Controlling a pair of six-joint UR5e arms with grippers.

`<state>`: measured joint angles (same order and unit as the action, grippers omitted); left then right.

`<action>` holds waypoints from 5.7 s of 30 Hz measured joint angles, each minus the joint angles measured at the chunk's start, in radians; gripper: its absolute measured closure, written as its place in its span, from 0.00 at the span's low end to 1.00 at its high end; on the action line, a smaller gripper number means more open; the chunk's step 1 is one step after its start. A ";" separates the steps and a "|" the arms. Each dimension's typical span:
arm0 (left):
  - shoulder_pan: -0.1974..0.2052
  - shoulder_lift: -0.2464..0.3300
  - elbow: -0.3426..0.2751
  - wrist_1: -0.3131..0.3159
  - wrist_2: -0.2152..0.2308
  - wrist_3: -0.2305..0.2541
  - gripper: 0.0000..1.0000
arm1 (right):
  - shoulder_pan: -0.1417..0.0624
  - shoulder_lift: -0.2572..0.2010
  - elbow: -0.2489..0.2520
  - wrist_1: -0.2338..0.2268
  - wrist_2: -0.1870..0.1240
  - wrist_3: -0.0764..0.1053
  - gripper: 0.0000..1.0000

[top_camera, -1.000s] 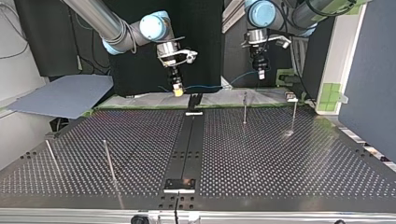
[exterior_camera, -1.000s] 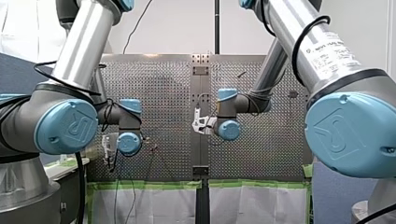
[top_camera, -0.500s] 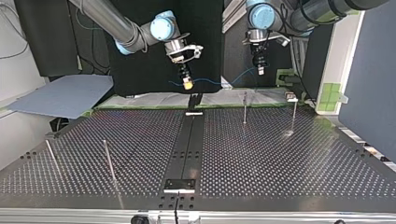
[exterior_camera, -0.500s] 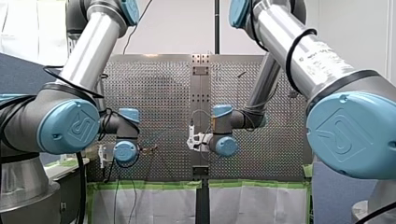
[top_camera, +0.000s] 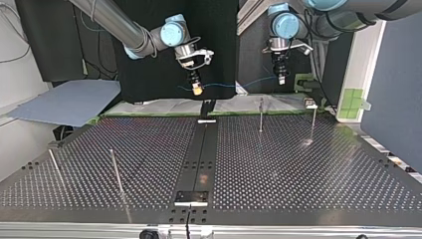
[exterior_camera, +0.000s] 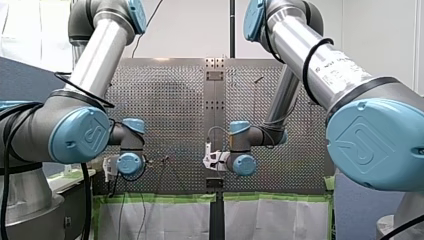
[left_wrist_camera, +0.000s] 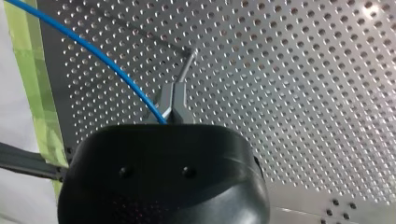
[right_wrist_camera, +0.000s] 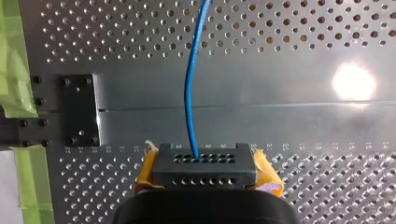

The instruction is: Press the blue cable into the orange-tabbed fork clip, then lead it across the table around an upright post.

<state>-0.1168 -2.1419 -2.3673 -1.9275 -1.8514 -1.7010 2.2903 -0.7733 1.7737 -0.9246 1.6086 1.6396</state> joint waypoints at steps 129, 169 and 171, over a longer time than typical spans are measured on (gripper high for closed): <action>0.130 -0.245 0.439 -0.184 0.247 -0.203 0.76 | -0.183 0.159 -0.342 0.174 0.056 -0.003 1.00; 0.131 -0.236 0.429 -0.402 0.348 -0.035 0.00 | -0.183 0.163 -0.343 0.190 0.047 -0.009 1.00; 0.132 -0.224 0.418 -0.400 0.343 -0.034 0.00 | -0.183 0.163 -0.343 0.190 0.047 -0.008 1.00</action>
<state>0.0152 -2.3663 -1.9496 -2.3272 -1.5085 -1.7346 2.1070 -0.6102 1.4307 -0.7350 1.6552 1.6316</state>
